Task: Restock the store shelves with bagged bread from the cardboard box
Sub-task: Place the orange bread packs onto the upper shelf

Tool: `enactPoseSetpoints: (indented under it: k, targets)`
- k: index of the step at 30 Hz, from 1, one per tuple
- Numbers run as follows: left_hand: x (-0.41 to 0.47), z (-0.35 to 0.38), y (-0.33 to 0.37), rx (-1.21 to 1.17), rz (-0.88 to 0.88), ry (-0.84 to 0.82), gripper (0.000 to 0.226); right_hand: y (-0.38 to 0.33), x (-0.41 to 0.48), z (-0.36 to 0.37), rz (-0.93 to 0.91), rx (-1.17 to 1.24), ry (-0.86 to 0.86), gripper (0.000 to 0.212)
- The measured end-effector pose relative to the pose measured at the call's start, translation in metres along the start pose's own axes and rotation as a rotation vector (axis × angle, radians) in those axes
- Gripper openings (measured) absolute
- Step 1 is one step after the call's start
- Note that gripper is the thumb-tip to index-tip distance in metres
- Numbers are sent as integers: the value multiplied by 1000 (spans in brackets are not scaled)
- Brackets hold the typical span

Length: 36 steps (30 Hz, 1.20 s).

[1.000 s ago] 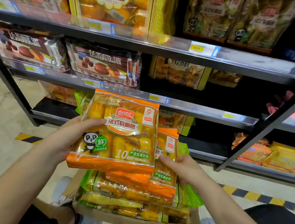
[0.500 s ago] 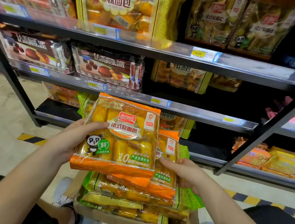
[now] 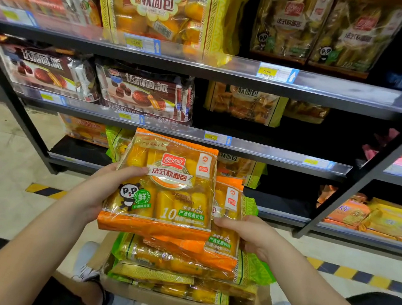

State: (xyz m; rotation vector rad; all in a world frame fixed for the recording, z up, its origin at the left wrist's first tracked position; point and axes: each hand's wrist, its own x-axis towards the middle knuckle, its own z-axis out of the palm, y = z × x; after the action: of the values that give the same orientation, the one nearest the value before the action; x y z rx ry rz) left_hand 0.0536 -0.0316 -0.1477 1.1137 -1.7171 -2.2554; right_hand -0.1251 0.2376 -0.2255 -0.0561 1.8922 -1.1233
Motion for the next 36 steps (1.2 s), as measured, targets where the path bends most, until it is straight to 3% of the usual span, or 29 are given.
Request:
enactPoseSetpoints:
  k: [4,11,16,21,30,36]
  targets:
    - [0,2,-1,4,-5,-5,53,-1,1,2,-39,69,13,61]
    - [3,1,1,-5,-15,-17,57,14,1,-11,-113,235,15,88]
    - [5,1,6,-18,-2,-39,61,3,-15,-30,-198,344,76,52]
    - [2,10,15,-28,35,-72,48,-8,-26,-53,-295,383,80,56]
    - [0,26,40,-90,160,-80,53,-37,-46,-93,-484,316,82,66]
    - [15,39,61,-52,258,-126,83,-66,-42,-122,-530,277,118,56]
